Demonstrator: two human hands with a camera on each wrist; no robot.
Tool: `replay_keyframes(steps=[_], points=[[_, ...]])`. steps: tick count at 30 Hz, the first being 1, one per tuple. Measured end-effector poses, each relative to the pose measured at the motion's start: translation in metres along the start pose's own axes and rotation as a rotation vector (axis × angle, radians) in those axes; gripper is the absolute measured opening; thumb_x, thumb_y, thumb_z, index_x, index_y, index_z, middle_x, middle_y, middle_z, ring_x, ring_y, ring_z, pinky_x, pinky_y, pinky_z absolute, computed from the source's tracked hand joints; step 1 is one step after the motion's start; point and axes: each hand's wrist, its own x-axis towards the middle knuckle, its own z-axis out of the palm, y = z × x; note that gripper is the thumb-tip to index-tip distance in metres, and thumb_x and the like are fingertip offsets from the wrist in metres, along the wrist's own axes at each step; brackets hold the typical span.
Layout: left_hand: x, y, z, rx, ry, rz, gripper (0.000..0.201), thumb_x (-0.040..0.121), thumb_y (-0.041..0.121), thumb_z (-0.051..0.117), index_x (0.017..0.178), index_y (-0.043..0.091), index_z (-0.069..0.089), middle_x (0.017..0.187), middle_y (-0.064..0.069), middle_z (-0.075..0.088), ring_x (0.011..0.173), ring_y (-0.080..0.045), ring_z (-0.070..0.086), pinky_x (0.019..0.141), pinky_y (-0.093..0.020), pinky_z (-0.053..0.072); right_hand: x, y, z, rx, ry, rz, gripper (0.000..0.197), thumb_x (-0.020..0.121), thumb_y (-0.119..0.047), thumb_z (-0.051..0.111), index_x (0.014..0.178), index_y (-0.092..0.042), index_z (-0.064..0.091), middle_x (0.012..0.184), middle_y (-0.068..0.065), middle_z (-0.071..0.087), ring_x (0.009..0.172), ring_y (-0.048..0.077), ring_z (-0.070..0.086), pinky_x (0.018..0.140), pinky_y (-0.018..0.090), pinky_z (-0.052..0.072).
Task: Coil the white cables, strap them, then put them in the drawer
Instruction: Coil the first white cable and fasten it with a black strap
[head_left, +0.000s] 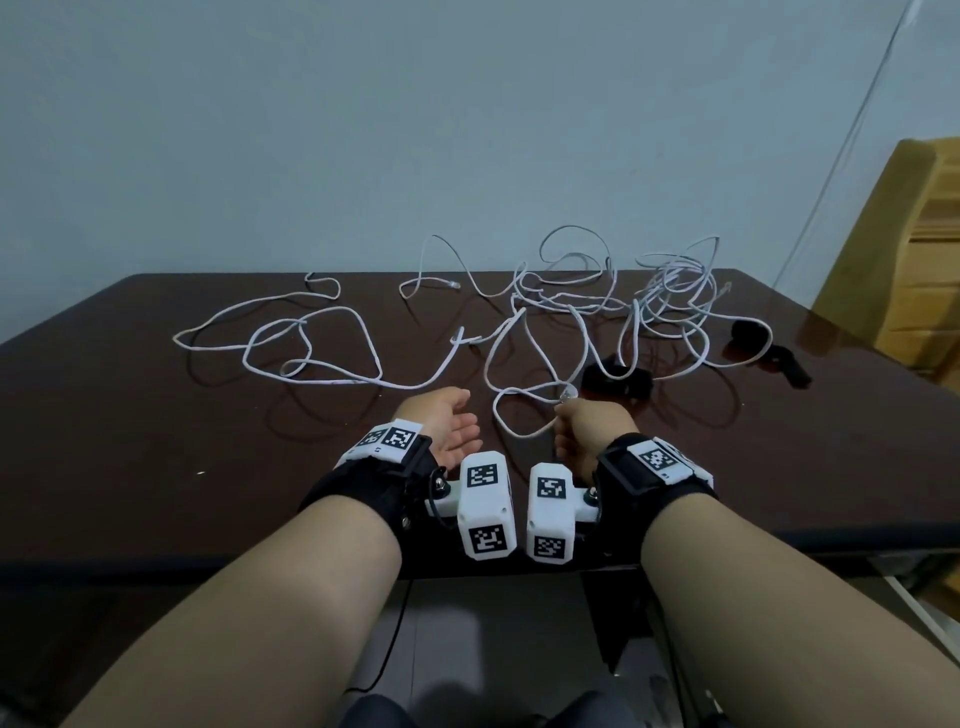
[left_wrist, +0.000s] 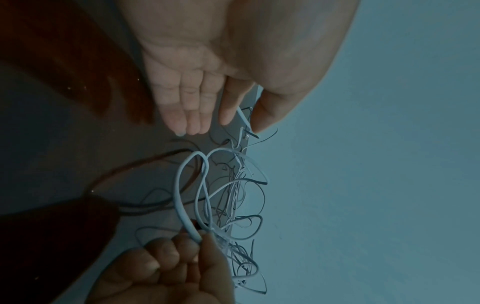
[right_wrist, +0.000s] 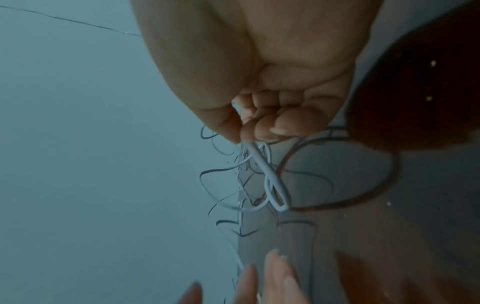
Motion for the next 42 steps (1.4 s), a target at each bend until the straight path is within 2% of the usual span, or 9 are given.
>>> replay_keyframes(steps=[10, 15, 18, 23, 28, 33, 35, 37, 42], points=[[0.004, -0.010, 0.000, -0.055, -0.150, -0.079, 0.055, 0.095, 0.026, 0.054, 0.135, -0.006, 0.034, 0.105, -0.023, 0.063, 0.087, -0.029, 0.063, 0.084, -0.042, 0.050, -0.025, 0.013, 0.014, 0.287, -0.345, -0.234, 0.024, 0.088, -0.005, 0.042, 0.065, -0.012, 0.044, 0.043, 0.002, 0.035, 0.044, 0.016, 0.028, 0.048, 0.024, 0.025], [-0.004, -0.012, 0.001, 0.171, -0.328, 0.105, 0.025, 0.094, 0.031, 0.052, 0.084, 0.011, 0.064, 0.070, -0.006, 0.066, 0.065, -0.020, 0.061, 0.069, -0.031, 0.048, -0.027, 0.014, 0.019, 0.189, -0.412, -0.318, 0.023, 0.093, -0.007, 0.044, 0.071, -0.012, 0.048, 0.045, 0.001, 0.042, 0.043, 0.015, 0.035, 0.047, 0.023, 0.030], [-0.002, -0.012, 0.000, 0.288, -0.313, 0.192, 0.036, 0.094, 0.042, 0.049, 0.069, 0.021, 0.064, 0.068, 0.001, 0.061, 0.064, -0.015, 0.057, 0.061, -0.027, 0.038, -0.027, 0.009, 0.021, 0.001, -0.369, -0.392, 0.029, 0.097, -0.016, 0.043, 0.071, -0.011, 0.053, 0.053, 0.001, 0.052, 0.045, 0.013, 0.043, 0.046, 0.022, 0.035], [0.005, -0.010, -0.006, 0.391, -0.125, 0.135, 0.014, 0.093, 0.022, 0.054, 0.096, 0.012, 0.063, 0.079, -0.002, 0.059, 0.060, -0.012, 0.051, 0.048, -0.022, 0.033, -0.023, 0.004, 0.026, 0.008, -0.183, -0.355, 0.028, 0.086, -0.002, 0.047, 0.059, -0.009, 0.052, 0.053, 0.002, 0.050, 0.052, 0.017, 0.045, 0.048, 0.023, 0.036], [0.004, -0.014, -0.006, 0.347, -0.215, 0.184, 0.015, 0.090, 0.020, 0.058, 0.102, 0.016, 0.067, 0.084, -0.001, 0.064, 0.073, -0.012, 0.059, 0.056, -0.023, 0.046, -0.025, 0.000, 0.026, -0.037, -0.243, -0.349, 0.020, 0.085, -0.001, 0.047, 0.068, -0.008, 0.054, 0.065, 0.011, 0.053, 0.057, 0.020, 0.050, 0.053, 0.026, 0.041], [0.007, -0.014, -0.009, 0.459, -0.444, 0.260, 0.037, 0.077, 0.055, 0.066, 0.098, 0.025, 0.062, 0.090, 0.002, 0.067, 0.087, -0.013, 0.062, 0.082, -0.032, 0.044, -0.027, -0.006, 0.026, -0.118, -0.200, -0.395, 0.028, 0.085, -0.003, 0.052, 0.057, -0.008, 0.050, 0.052, 0.007, 0.052, 0.042, 0.016, 0.048, 0.044, 0.021, 0.043], [0.011, -0.014, -0.012, 0.605, -0.380, 0.365, 0.006, 0.088, 0.030, 0.062, 0.092, 0.025, 0.062, 0.074, 0.007, 0.067, 0.074, -0.008, 0.062, 0.078, -0.030, 0.043, -0.023, -0.008, 0.025, -0.181, -0.108, -0.399, 0.028, 0.084, -0.011, 0.056, 0.056, -0.011, 0.052, 0.052, 0.003, 0.054, 0.045, 0.016, 0.048, 0.049, 0.025, 0.042], [0.016, -0.013, -0.011, 0.507, -0.239, 0.472, 0.021, 0.096, 0.015, 0.049, 0.081, 0.021, 0.062, 0.046, 0.008, 0.054, 0.051, -0.010, 0.053, 0.069, -0.031, 0.041, -0.017, -0.009, 0.021, -0.180, 0.025, -0.400, 0.025, 0.076, -0.019, 0.058, 0.053, -0.015, 0.050, 0.053, 0.003, 0.050, 0.051, 0.020, 0.044, 0.054, 0.030, 0.037], [0.008, 0.002, -0.012, 0.071, -0.127, 0.452, 0.030, 0.102, 0.020, 0.033, 0.083, 0.016, 0.055, 0.042, 0.010, 0.028, 0.034, -0.004, 0.025, 0.050, -0.025, 0.033, -0.003, 0.000, 0.014, -0.140, -0.007, -0.301, 0.013, 0.077, -0.009, 0.054, 0.071, -0.018, 0.046, 0.061, 0.004, 0.044, 0.051, 0.018, 0.040, 0.048, 0.027, 0.035]])
